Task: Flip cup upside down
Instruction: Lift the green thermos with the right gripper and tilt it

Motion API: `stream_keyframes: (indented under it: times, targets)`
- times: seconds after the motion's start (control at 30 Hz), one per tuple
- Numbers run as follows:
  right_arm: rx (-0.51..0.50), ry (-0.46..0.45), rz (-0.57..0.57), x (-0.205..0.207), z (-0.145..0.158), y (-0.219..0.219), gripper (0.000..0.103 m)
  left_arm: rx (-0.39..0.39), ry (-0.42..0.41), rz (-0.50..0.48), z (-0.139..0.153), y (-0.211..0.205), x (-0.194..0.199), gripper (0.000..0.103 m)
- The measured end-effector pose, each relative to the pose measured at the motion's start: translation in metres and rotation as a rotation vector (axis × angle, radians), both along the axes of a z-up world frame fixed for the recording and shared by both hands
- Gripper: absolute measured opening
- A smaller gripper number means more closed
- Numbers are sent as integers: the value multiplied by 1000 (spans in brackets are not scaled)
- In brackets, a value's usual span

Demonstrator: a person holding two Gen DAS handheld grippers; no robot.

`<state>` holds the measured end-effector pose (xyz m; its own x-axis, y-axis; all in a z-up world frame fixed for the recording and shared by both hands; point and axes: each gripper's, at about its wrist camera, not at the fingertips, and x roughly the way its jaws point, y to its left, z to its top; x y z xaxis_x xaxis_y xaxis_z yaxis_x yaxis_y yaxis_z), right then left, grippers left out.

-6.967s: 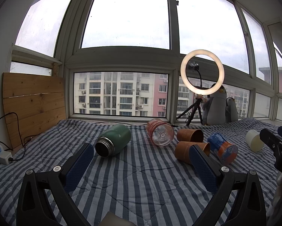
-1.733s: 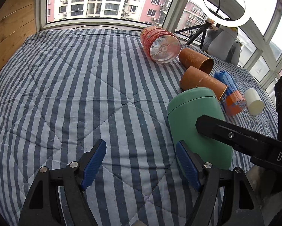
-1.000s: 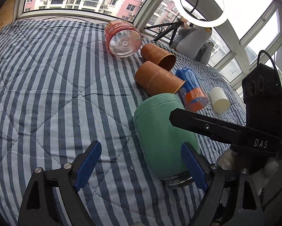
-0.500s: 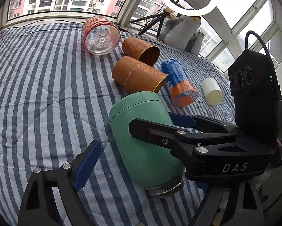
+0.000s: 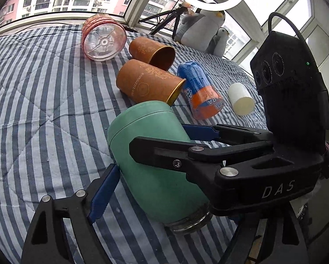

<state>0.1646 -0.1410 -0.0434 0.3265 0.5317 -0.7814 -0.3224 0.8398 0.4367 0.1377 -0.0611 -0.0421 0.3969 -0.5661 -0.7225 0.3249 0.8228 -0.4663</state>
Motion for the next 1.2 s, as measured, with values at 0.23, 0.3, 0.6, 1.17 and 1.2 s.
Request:
stream_keyframes:
  times: [0.23,0.3,0.6,1.17,1.2]
  targets:
    - [25,58,37,11,-3,-1,76,-10,0,-9,-2,3,5,87]
    - [19,31,28,7,-1,0,76,0,-12,-13,-1,3,3,87]
    - [38,-173,0,-13,21,-7,69,89,-112,-30,8,-12,-3,86]
    - [99,-408,-42,-29,45,-23,66,335,-368,-40,21,-48,-7,85]
    - [102,-420,-41,-33,43,-25,66,355,-392,-48,19,-50,-12,85]
